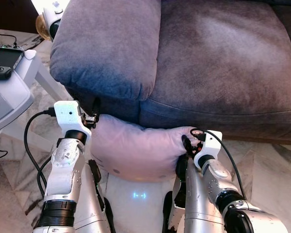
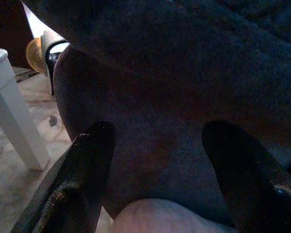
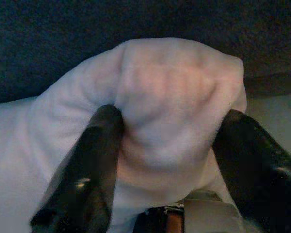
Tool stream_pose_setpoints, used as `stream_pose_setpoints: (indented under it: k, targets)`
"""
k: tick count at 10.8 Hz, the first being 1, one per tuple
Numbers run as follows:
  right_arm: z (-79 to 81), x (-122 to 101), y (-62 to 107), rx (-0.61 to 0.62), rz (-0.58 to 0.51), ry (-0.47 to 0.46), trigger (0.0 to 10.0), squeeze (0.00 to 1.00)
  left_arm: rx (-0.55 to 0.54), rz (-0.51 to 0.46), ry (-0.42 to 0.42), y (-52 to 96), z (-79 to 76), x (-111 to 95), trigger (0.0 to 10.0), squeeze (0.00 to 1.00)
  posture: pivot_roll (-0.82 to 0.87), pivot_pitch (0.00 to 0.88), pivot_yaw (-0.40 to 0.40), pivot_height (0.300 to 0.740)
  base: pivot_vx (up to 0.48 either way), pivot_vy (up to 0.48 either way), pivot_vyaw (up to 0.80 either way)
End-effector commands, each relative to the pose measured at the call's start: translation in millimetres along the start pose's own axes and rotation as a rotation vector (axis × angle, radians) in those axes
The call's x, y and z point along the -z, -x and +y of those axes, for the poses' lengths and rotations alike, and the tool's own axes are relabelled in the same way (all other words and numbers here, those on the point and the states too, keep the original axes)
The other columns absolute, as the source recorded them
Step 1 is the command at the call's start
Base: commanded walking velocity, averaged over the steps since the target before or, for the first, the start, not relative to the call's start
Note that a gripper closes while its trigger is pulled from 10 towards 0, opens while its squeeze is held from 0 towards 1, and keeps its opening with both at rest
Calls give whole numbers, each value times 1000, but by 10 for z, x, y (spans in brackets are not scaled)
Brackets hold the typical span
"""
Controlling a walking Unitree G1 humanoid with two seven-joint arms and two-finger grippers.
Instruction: Move the pillow to the sofa from floor
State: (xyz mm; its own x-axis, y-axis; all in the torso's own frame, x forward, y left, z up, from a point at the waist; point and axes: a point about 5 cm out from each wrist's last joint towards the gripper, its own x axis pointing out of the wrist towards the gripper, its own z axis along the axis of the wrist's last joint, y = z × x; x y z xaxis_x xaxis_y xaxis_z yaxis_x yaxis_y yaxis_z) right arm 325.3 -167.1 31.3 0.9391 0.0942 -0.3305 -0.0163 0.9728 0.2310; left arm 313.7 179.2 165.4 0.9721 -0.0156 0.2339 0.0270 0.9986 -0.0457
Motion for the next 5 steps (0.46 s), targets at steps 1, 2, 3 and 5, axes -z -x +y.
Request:
stream_pose_setpoints:
  k: [1,2,3,5]
  targets:
    - [1,120,40,-3,34,2,0,0,-3,10,-3,12,21,-12,10000,0,182,321,-59,473,0,0,0]
    - [1,121,40,-4,33,2,0,0,-2,15,-2,13,23,-9,10000,0,182,321,-59,473,0,0,0]
    - [-3,118,40,-3,33,6,0,0,0,23,-2,14,20,-5,10000,0,181,320,-60,473,0,0,0]
    - [-14,97,35,3,27,11,0,0,4,29,2,2,7,1,10000,0,179,316,-60,473,0,0,0]
